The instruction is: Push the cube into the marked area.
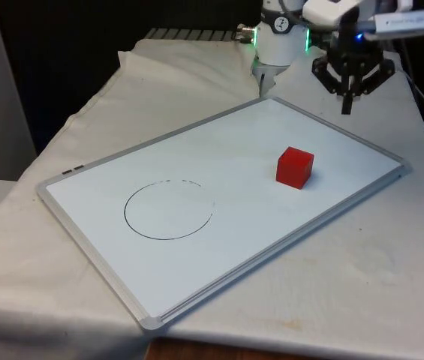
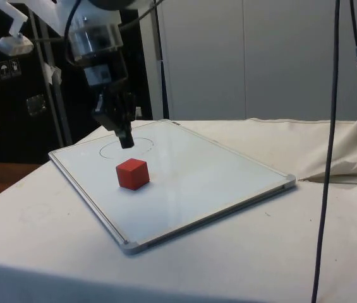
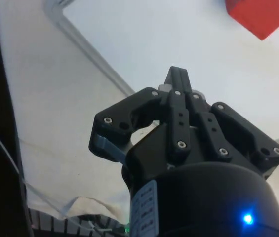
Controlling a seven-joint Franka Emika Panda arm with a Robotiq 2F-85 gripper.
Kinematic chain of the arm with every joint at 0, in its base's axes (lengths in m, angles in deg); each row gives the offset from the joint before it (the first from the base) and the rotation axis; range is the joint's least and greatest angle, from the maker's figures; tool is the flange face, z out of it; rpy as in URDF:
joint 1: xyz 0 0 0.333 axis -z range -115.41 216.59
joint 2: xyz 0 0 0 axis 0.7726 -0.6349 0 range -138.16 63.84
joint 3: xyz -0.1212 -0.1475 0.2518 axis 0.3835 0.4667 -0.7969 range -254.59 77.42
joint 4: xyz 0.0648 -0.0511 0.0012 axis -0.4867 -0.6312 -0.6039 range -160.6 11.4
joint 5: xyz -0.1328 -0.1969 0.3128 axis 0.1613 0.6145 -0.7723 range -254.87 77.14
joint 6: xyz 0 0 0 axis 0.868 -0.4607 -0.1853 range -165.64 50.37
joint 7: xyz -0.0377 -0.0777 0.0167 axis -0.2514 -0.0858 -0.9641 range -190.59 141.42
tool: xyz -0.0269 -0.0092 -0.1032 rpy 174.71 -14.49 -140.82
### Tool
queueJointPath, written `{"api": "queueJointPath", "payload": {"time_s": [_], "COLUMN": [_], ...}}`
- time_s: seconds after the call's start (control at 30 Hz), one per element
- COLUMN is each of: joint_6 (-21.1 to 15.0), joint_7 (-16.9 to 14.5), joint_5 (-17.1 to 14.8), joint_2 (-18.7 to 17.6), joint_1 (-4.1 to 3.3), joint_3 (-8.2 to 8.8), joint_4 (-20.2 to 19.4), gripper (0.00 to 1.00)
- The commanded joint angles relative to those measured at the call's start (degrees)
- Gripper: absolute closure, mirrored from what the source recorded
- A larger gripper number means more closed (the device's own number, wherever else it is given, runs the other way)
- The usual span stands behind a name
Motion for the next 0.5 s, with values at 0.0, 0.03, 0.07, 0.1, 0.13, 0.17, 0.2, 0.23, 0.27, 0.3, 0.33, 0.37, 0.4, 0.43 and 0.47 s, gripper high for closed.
{"api": "queueJointPath", "payload": {"time_s": [0.0, 0.03, 0.07, 0.1, 0.13, 0.17, 0.2, 0.23, 0.27, 0.3, 0.33, 0.37, 0.4, 0.43, 0.47], "joint_6": [-1.32, -1.66, -2.01, -0.97, -2.29, -2.75, -3.09, -3.44, -4.24, -4.58, -4.87, -5.27, -4.53, -5.61, -5.9], "joint_7": [0.0, 0.0, 0.0, 0.0, 0.06, 0.0, 0.0, 0.0, 0.11, 0.17, 0.17, 0.23, 0.11, 0.29, 0.34], "joint_5": [-0.63, -0.74, -0.86, -0.34, -0.97, -1.15, -1.26, -1.43, -1.72, -1.83, -2.01, -2.18, -1.66, -2.41, -2.58], "joint_2": [-0.46, -0.74, -1.03, -0.8, -1.32, -1.66, -2.01, -2.29, -2.98, -3.32, -3.61, -4.01, -3.78, -4.47, -4.87], "joint_1": [0.29, 0.34, 0.34, 0.17, 0.4, 0.46, 0.52, 0.57, 0.63, 0.63, 0.69, 0.69, 0.57, 0.69, 0.69], "joint_3": [0.11, 0.23, 0.29, 0.34, 0.4, 0.46, 0.52, 0.57, 0.63, 0.63, 0.63, 0.63, 0.74, 0.63, 0.63], "joint_4": [-0.57, -0.69, -0.86, -0.46, -0.97, -1.09, -1.2, -1.32, -1.55, -1.6, -1.66, -1.66, -1.55, -1.6, -1.6], "gripper": [1.0, 1.0, 1.0, 1.0, 1.0, 1.0, 1.0, 1.0, 1.0, 1.0, 1.0, 1.0, 1.0, 1.0, 1.0]}}
